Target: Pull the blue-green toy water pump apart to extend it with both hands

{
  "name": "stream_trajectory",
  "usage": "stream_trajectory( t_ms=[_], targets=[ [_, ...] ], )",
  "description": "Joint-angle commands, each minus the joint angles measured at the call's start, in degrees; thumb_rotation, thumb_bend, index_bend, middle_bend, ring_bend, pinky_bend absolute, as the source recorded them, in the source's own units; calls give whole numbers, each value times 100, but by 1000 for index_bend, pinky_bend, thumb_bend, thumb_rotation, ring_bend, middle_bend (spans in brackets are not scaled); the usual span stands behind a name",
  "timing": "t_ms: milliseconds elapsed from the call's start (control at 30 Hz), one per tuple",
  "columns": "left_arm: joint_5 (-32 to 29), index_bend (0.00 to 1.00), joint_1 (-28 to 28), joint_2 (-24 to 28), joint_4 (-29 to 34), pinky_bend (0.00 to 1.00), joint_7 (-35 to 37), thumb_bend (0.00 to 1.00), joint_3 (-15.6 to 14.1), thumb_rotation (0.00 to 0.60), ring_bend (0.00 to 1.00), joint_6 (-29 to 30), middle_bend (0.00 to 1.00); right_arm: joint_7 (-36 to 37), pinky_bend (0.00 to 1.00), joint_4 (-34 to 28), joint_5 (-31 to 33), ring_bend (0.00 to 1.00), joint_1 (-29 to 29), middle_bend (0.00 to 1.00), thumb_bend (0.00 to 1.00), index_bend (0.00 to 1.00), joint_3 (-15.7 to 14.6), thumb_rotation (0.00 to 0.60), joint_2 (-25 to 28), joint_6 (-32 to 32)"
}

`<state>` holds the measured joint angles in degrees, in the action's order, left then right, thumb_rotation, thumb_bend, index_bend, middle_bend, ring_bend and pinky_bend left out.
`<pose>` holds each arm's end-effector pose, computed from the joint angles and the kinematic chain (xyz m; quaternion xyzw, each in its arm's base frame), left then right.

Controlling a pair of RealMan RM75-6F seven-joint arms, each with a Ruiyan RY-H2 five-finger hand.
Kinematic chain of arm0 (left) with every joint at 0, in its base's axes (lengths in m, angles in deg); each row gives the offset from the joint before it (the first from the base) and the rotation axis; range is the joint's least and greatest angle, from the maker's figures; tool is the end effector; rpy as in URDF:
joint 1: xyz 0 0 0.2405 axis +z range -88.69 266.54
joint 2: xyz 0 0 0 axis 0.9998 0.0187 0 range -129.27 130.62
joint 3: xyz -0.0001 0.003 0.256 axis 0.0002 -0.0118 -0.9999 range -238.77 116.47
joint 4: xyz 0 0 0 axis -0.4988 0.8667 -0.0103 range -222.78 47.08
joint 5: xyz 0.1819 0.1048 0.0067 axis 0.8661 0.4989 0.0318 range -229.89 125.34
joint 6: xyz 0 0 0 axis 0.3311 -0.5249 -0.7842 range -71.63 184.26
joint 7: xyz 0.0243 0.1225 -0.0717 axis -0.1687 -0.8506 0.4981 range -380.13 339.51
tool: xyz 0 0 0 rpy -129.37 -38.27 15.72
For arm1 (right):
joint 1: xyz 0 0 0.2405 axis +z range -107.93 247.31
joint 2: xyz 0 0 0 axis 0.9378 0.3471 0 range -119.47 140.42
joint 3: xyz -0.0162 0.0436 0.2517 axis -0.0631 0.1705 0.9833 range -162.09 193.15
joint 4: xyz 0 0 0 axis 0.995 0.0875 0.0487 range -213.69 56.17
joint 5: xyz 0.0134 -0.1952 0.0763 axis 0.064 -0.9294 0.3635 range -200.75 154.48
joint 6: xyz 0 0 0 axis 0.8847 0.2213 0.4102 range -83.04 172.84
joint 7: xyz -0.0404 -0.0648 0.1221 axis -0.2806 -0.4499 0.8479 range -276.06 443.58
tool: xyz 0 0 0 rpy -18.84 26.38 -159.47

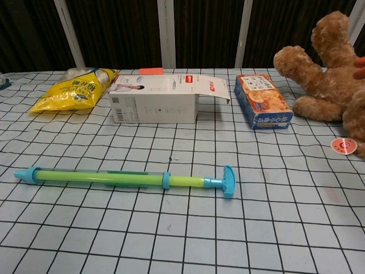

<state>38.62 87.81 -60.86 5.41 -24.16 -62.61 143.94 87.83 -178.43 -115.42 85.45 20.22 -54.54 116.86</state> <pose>-0.3140 0.1444 0.1630 -0.6302 -0.3690 -0.3474 0.5883 -0.2354 -0.2295 0.1125 0.6705 -0.4113 0.4485 0.4244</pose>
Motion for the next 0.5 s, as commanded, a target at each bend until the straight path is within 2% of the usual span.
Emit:
stream_trajectory(
  t_ms=[33, 233, 500],
  targets=[
    [-3, 0, -4, -6, -1, 0, -12, 87, -2, 600, 0, -12, 0, -233, 0, -157, 46, 0, 246, 130, 299, 359, 63, 600, -207, -335],
    [-30, 0, -30, -10, 10, 0, 11, 86, 2, 600, 0, -69, 0, -935, 0, -320, 330, 0, 615, 151, 300, 421, 133, 600, -785, -859],
    [-79, 0, -67, 16, 19, 0, 85, 86, 5, 600, 0, -156, 0, -1980, 0, -244, 914, 0, 975, 152, 301, 425, 221, 600, -1687, -1279]
  ],
)
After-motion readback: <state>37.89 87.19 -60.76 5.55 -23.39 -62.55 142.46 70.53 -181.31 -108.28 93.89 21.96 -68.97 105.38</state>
